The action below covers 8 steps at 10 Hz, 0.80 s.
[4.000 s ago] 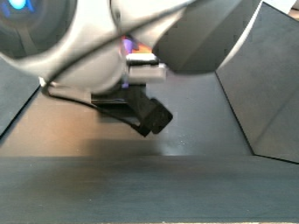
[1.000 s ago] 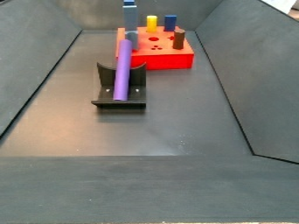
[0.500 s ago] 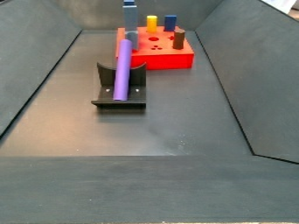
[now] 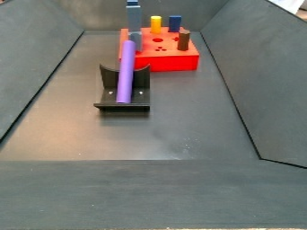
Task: Pick up the round object. Move up. Place the round object on the fixture. Regrasp the round object. Move to above the board. Insert the round object.
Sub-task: Regrasp the round object.
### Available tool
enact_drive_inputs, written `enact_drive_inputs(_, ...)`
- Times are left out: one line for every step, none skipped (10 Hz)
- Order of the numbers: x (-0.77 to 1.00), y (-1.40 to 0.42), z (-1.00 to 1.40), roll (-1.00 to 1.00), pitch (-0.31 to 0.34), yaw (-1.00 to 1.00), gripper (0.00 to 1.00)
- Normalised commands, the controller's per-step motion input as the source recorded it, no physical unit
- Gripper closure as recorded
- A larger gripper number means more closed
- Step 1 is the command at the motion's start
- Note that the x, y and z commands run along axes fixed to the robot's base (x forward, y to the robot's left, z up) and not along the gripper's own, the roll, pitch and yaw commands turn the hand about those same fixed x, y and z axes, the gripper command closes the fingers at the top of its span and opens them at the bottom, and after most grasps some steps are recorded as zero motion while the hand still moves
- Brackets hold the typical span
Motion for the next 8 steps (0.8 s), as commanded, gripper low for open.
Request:
enact_drive_inputs(0.03,0.04,-1.00,0.12,0.085,0.20,0.00)
enact_drive_inputs(0.05,0.04,-1.00,0.11,0.027,0.19,0.00)
enact_drive_inputs(0.06,0.04,-1.00,0.10,-0.019,0.17,0.00)
enact_drive_inputs(0.07,0.03,-1.00,0.08,-0.068,0.15,0.00)
enact_drive_inputs(0.08,0.03,-1.00,0.07,-0.086,0.13,0.00)
enact_drive_inputs(0.09,0.03,-1.00,0.08,-0.106,0.09,0.00)
enact_drive_inputs(0.10,0.02,-1.00,0.08,-0.112,0.06,0.00)
enact_drive_inputs(0.11,0.02,-1.00,0.08,-0.101,0.02,0.00)
